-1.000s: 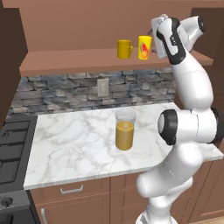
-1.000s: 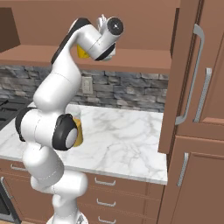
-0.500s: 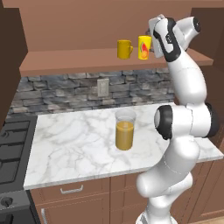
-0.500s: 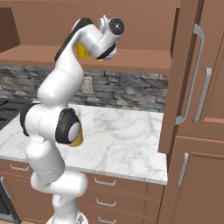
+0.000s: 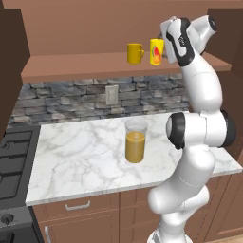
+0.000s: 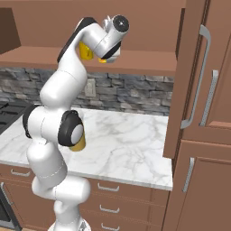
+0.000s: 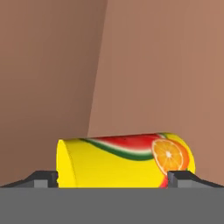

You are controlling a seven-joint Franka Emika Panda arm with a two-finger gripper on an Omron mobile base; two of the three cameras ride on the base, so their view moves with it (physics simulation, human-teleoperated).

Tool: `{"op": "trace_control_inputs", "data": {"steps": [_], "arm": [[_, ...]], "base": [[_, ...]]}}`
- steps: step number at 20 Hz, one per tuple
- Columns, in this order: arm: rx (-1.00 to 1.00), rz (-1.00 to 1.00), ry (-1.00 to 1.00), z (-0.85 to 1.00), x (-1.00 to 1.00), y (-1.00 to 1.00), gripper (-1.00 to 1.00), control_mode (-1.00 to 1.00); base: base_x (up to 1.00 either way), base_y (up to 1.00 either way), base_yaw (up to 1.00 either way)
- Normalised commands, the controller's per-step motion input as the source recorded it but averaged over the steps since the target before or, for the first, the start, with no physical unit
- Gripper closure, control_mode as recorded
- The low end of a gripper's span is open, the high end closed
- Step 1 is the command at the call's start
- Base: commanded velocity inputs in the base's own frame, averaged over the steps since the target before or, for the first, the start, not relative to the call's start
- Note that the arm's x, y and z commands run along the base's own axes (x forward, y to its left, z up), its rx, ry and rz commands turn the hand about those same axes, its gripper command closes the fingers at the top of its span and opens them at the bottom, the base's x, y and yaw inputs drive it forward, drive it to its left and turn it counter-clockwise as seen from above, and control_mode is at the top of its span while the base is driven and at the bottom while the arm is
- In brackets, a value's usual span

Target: There is a tray on the dining counter. Grab the cup, mug, and pitcher and place them on the tray. The pitcher may be placed next to the tray if it cannot fit the tray.

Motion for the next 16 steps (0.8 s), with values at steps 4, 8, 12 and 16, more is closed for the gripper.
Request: {"op": "trace_control_inputs", "data": {"steps": [4, 8, 12, 16], "arm": [[0.0, 0.0, 0.04, -0.24, 0.0, 0.05, -1.0, -1.0], [0.0, 0.0, 0.0, -0.43, 0.0, 0.08, -1.0, -1.0], [0.0, 0.0, 0.0, -0.42, 0.0, 0.09, -1.0, -1.0], [0.0, 0.0, 0.0, -0.31, 0.0, 0.12, 1.0, -1.0]], "base": [[0.0, 0.0, 0.0], [0.0, 0.0, 0.0], [0.0, 0.0, 0.0], [0.0, 0.0, 0.0]]}}
